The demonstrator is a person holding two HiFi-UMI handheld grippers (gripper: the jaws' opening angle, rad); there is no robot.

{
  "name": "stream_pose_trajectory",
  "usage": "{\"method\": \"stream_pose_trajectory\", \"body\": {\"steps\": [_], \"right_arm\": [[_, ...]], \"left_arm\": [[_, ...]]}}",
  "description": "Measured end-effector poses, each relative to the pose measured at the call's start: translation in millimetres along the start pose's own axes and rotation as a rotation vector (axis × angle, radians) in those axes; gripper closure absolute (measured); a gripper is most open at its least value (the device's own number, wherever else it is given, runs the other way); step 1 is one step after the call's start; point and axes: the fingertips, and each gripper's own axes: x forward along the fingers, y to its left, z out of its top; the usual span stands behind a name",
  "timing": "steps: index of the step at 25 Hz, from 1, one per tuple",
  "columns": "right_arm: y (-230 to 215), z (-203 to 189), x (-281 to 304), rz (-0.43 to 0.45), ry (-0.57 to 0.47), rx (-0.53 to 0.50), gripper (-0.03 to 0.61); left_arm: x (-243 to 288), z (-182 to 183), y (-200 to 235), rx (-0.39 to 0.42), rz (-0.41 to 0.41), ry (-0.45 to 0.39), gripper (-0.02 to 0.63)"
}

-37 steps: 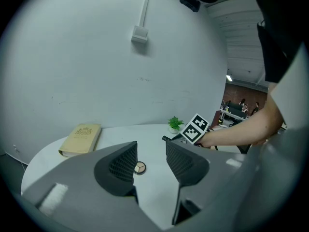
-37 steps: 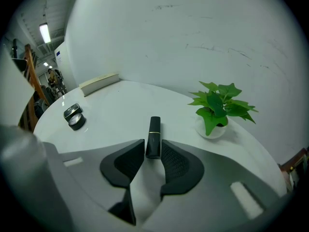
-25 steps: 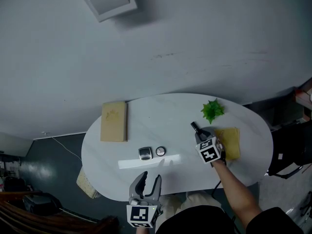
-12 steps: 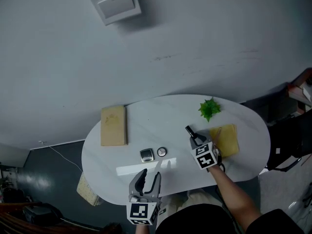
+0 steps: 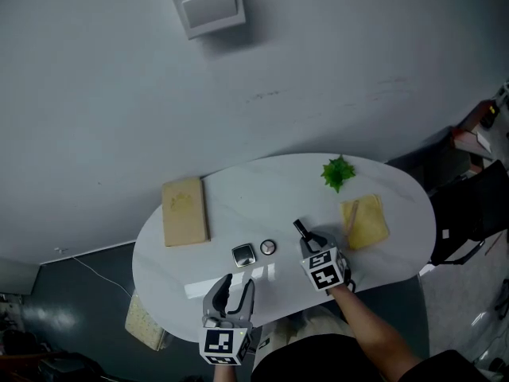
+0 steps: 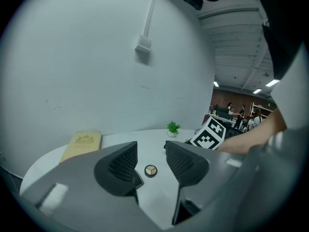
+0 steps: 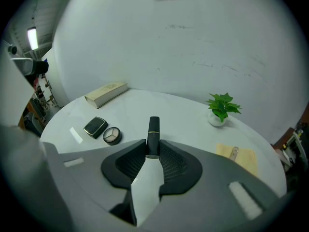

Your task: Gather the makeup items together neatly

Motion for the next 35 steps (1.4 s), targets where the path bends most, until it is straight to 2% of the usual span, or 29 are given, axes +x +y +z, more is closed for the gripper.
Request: {"method": "stream_pose_trajectory", "body": {"steps": [6, 17, 23, 35], "right_arm": [[25.3, -3.5, 3.2, -0.036, 0.001, 0.066, 0.483], [41.5, -18.1, 28.3, -0.087, 0.015, 0.138, 0.483], [46.8, -23.1, 38.1, -0.099, 0.046, 0.143, 0.482], [55.6, -20.8, 46.9, -0.114, 0.044, 0.121, 0.480]], "left_arm": [[-8.6, -5.2, 18.2, 0.018, -0.040, 0.007, 0.431], [-15.9, -21.0, 37.4, 0.021, -0.085, 0.039, 0.431], [-14.3, -24.0, 42.9, 0.026, -0.101, 0.051, 0.432], [-13.7, -24.7, 50.6, 0.020, -0.093, 0.051, 0.431]]}}
